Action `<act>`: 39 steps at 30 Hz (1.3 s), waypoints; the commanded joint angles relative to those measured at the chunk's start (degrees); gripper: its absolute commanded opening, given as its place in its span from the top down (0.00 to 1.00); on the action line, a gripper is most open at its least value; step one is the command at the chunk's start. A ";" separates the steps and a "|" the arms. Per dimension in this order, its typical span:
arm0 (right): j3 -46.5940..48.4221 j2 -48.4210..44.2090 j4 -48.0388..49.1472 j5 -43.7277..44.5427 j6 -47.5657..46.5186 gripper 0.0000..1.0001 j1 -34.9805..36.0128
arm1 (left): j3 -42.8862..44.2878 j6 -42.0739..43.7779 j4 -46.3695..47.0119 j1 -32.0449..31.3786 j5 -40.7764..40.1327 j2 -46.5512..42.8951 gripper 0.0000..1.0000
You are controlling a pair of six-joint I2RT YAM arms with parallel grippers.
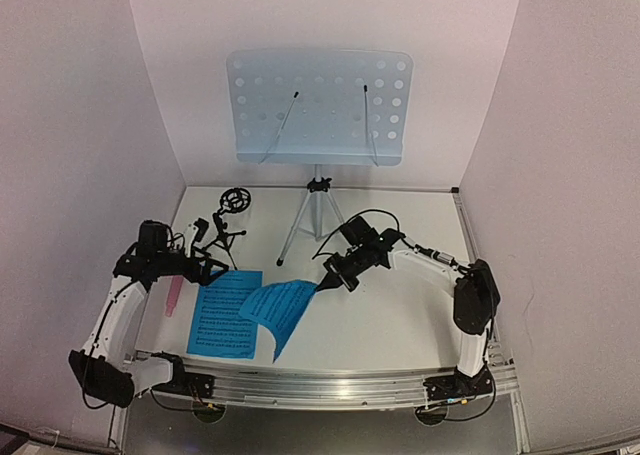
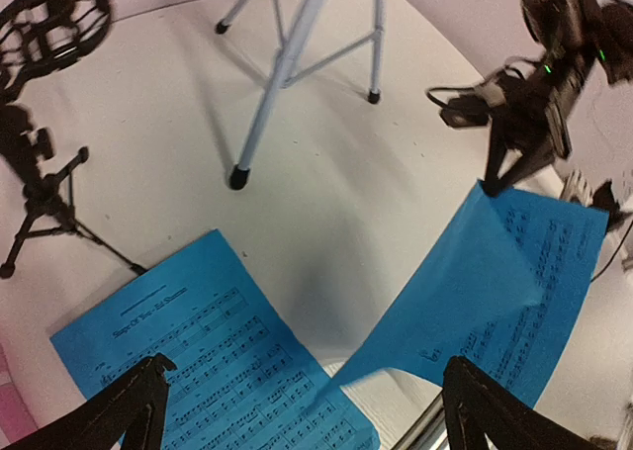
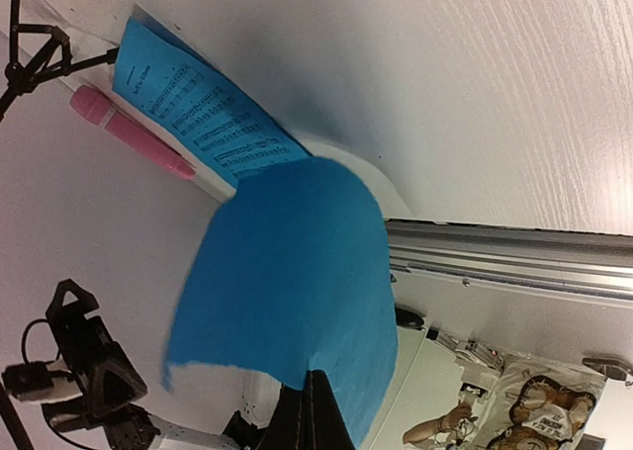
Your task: Pack up the instrument practice props
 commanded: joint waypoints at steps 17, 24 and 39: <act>5.93 -6.76 23.61 12.10 -8.42 1.00 6.17 | -1.67 -43.47 -1.28 8.23 7.90 5.14 0.10; 9.47 -5.66 33.04 18.13 -14.04 1.00 9.04 | -15.38 -60.82 19.58 8.27 14.23 1.10 0.04; 17.34 -0.40 41.91 15.75 -18.53 1.00 10.71 | -35.76 -87.67 84.49 0.98 12.85 5.64 0.00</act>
